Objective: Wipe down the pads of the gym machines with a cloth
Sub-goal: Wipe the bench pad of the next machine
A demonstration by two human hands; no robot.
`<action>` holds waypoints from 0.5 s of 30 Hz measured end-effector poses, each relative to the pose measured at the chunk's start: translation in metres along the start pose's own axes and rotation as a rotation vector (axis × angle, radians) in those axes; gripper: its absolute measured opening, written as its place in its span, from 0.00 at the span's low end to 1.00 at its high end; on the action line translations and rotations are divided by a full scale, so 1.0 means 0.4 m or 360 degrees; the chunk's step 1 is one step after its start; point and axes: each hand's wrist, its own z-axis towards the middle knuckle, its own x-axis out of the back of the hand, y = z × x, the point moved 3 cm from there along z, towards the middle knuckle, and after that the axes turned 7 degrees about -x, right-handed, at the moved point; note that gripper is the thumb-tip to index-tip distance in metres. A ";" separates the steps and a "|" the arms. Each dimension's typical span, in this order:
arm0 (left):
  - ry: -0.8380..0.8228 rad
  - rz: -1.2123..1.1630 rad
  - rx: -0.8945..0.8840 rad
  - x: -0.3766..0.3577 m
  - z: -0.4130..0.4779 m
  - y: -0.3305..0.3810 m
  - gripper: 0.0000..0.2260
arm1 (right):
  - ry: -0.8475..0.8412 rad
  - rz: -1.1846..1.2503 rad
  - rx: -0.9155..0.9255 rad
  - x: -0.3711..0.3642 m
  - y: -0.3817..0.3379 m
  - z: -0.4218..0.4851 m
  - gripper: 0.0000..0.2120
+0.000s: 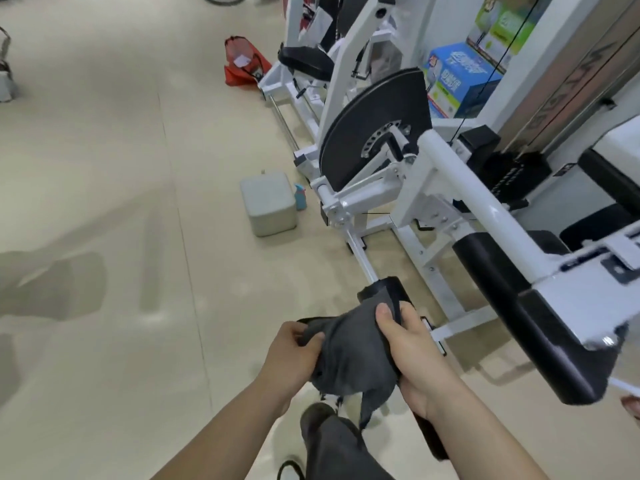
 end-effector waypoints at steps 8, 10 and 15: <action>-0.0401 -0.0056 -0.0266 0.185 0.267 0.273 0.43 | -0.0665 -0.0220 -0.0114 -0.252 -0.296 0.241 0.11; -0.0474 -0.0100 -0.0291 0.252 0.346 0.344 0.44 | -0.0740 -0.0218 -0.0094 -0.322 -0.378 0.304 0.11; -0.0430 0.0123 -0.0484 0.397 0.571 0.462 0.26 | -0.0490 -0.0348 0.0123 -0.469 -0.521 0.491 0.09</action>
